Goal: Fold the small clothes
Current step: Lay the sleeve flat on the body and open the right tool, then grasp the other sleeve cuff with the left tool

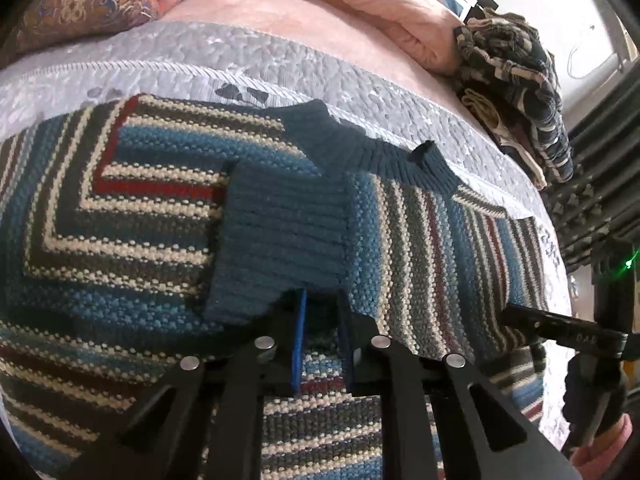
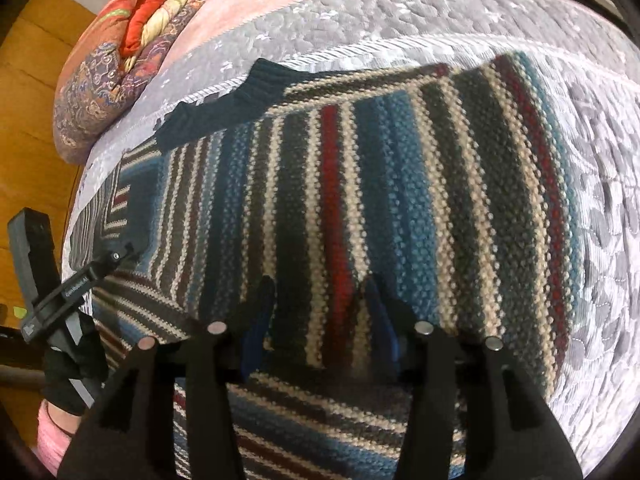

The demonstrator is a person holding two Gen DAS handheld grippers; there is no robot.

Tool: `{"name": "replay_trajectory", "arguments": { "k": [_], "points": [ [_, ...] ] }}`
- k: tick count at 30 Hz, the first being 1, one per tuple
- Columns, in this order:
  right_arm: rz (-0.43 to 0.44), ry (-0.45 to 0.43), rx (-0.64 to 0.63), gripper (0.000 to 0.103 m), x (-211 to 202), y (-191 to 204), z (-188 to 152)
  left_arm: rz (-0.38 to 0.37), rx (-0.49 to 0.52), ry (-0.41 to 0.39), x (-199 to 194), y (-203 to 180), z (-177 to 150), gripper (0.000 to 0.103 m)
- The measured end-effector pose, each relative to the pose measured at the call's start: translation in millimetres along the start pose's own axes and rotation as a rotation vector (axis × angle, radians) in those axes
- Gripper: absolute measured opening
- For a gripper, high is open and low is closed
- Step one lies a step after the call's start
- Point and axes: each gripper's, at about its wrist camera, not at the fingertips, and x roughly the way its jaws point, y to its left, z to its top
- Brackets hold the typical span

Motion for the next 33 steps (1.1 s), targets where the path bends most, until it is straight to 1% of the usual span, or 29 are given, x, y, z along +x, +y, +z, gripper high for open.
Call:
{"name": "replay_trajectory", "arguments": {
  "k": [1, 2, 3, 4, 5, 7, 9, 11, 12, 13, 14, 15, 16, 17, 18, 19, 20, 22, 25, 28, 29, 31, 32, 33],
  "points": [
    [-0.001, -0.004, -0.010, 0.051, -3, 3, 1, 0.008, 0.003, -0.007, -5, 0, 1, 0.023],
    [0.003, -0.010, -0.017, 0.051, -6, 6, 2, 0.020, 0.012, -0.019, -11, 0, 2, 0.033],
    [0.022, -0.020, -0.022, 0.051, -10, 10, 3, 0.048, 0.028, -0.047, -24, 0, 3, 0.039],
    [0.041, -0.030, -0.022, 0.051, -14, 13, 4, 0.060, 0.036, -0.060, -29, 0, 5, 0.048],
    [0.056, -0.042, -0.021, 0.051, -19, 17, 5, 0.074, 0.042, -0.079, -41, 5, 8, 0.051],
    [0.065, -0.051, -0.028, 0.051, -22, 22, 6, 0.096, 0.014, -0.093, -55, 17, 12, 0.053],
    [0.064, -0.051, -0.036, 0.052, -23, 24, 6, 0.118, -0.035, -0.114, -73, 39, 13, 0.053],
    [0.060, -0.046, -0.039, 0.052, -21, 24, 5, 0.172, -0.069, -0.138, -91, 63, 13, 0.054],
    [0.056, -0.044, -0.037, 0.052, -20, 23, 5, 0.216, -0.099, -0.154, -105, 83, 13, 0.054],
    [0.050, -0.042, -0.032, 0.052, -19, 20, 4, 0.235, -0.122, -0.165, -112, 96, 11, 0.055],
    [0.046, -0.042, -0.027, 0.052, -18, 18, 4, 0.265, -0.170, -0.182, -125, 119, 9, 0.057],
    [0.043, -0.041, -0.018, 0.052, -18, 14, 3, 0.282, -0.205, -0.191, -134, 135, 7, 0.057],
    [0.042, -0.042, -0.010, 0.052, -18, 10, 3, 0.315, -0.250, -0.202, -144, 155, 5, 0.057],
    [0.042, -0.043, 0.002, 0.052, -17, 5, 3, 0.366, -0.305, -0.220, -156, 179, 1, 0.057],
    [0.040, -0.044, 0.010, 0.052, -17, 2, 4, 0.395, -0.348, -0.236, -165, 198, -3, 0.057],
    [0.038, -0.044, 0.019, 0.052, -16, -1, 5, 0.411, -0.379, -0.244, -171, 211, -5, 0.057],
    [0.038, -0.045, 0.024, 0.052, -16, -3, 4, 0.433, -0.445, -0.254, -180, 235, -11, 0.057],
    [0.038, -0.044, 0.033, 0.052, -15, -6, 4, 0.426, -0.542, -0.266, -191, 267, -21, 0.057],
    [0.026, -0.043, 0.025, 0.052, -11, -7, 3, 0.390, -0.694, -0.293, -200, 313, -36, 0.057],
    [0.023, -0.041, 0.028, 0.053, -8, -7, 3, 0.358, -0.774, -0.319, -203, 341, -48, 0.057],
    [0.024, -0.042, 0.028, 0.054, -7, -6, 3, 0.334, -0.798, -0.324, -200, 349, -51, 0.057],
    [0.024, -0.046, 0.022, 0.055, -7, -5, 4, 0.313, -0.829, -0.324, -196, 360, -56, 0.057],
    [0.022, -0.047, 0.021, 0.055, -6, -4, 4, 0.283, -0.848, -0.344, -193, 367, -58, 0.057],
    [0.020, -0.048, 0.021, 0.055, -5, -4, 5, 0.266, -0.859, -0.365, -192, 366, -61, 0.057]
  ]
}}
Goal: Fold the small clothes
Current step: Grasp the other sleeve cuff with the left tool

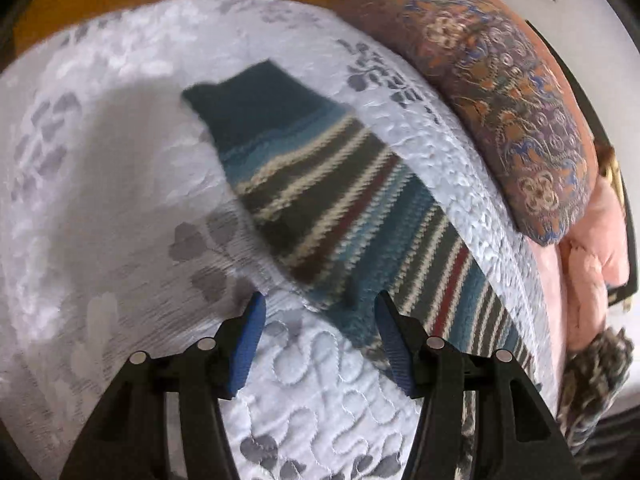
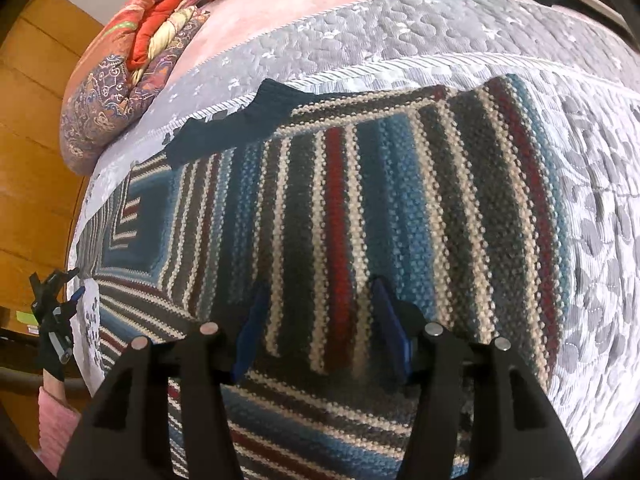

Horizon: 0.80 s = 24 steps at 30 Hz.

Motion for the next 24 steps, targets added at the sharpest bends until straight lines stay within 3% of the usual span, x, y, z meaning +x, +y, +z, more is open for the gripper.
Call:
{"name": "replay_trajectory", "arguments": {
  "k": [6, 10, 12, 17, 20, 24],
  "points": [
    [-0.012, -0.005, -0.010, 0.056, 4, 4, 0, -0.125, -0.051, -0.052, 7, 4, 14, 0.060],
    [-0.020, -0.008, -0.024, 0.056, 6, 5, -1, -0.156, -0.056, -0.071, 17, 4, 24, 0.060],
    [-0.019, -0.010, -0.022, 0.056, 6, 5, 0, -0.150, -0.049, -0.075, 19, 2, 28, 0.055],
    [-0.015, -0.013, -0.022, 0.056, 6, 5, 0, -0.097, -0.014, -0.097, 19, 1, 28, 0.022],
    [-0.019, -0.013, -0.026, 0.056, 7, 5, 0, -0.085, 0.014, -0.139, 12, -2, 26, 0.015],
    [-0.020, -0.012, -0.027, 0.056, 6, 5, -1, -0.093, 0.083, -0.197, -4, -21, 21, 0.013]
  ]
}}
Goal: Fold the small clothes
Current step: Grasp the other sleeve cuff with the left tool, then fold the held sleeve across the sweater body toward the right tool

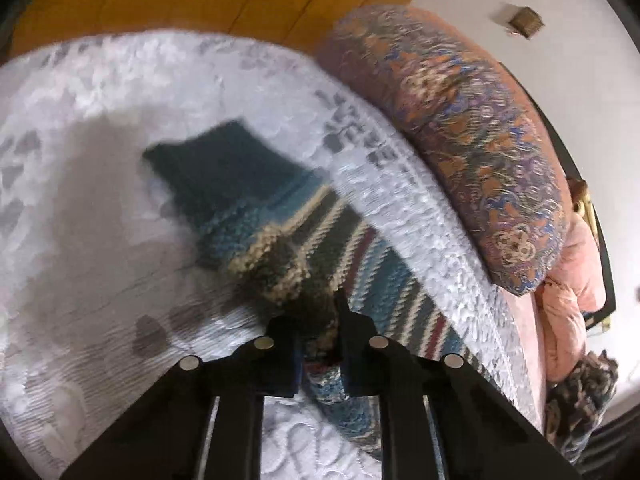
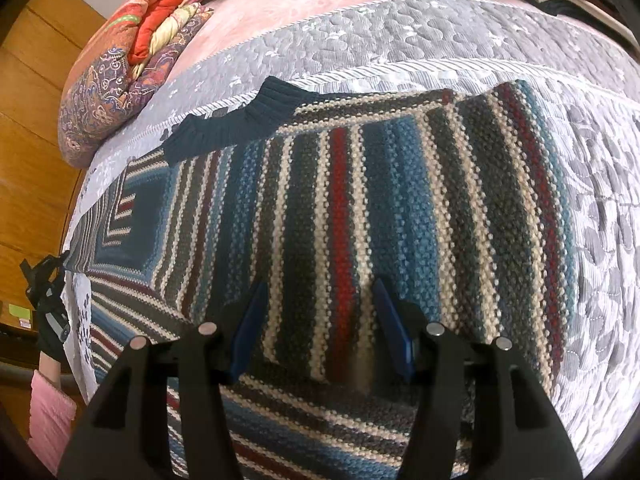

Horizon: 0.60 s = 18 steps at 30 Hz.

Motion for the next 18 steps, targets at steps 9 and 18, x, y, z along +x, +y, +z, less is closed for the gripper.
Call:
{"name": "replay_trajectory", "arguments": {
  "k": [9, 18],
  "points": [
    [-0.005, 0.001, -0.003, 0.055, -1, 0, 0, -0.126, 0.142, -0.041, -27, -71, -18, 0.012],
    [-0.014, 0.001, -0.010, 0.056, -1, 2, -1, -0.276, 0.288, 0.005, -42, -152, -70, 0.012]
  ]
}}
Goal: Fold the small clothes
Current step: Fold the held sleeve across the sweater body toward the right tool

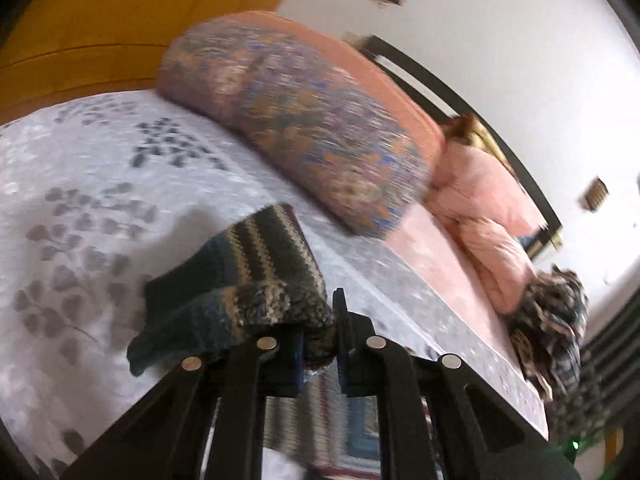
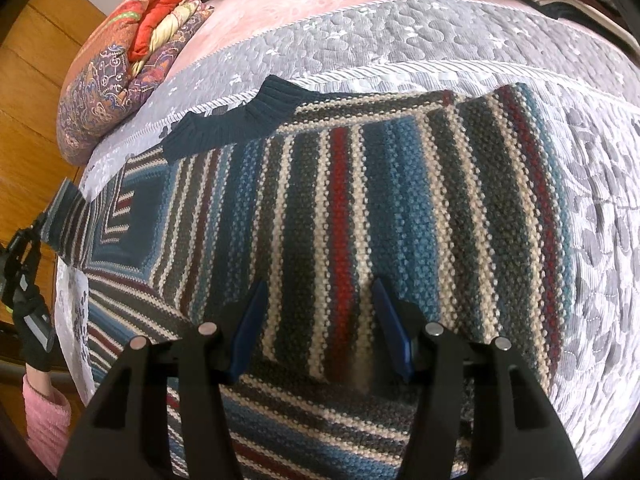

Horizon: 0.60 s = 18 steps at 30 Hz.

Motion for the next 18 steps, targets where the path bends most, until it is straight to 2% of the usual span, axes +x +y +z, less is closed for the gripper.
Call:
{"name": "replay_trajectory", "arguments": {
  "k": [5, 12, 18],
  "points": [
    [-0.003, 0.001, -0.005, 0.056, 1, 2, 0, -0.078, 0.071, 0.047, 10, -49, -24, 0.012],
    [0.001, 0.002, -0.004, 0.056, 2, 1, 0, -0.164, 0.131, 0.102, 23, -98, -56, 0.012],
    [0.000, 0.004, -0.008, 0.056, 3, 1, 1, -0.181, 0.162, 0.176, 42, -118, -87, 0.012]
  ]
}}
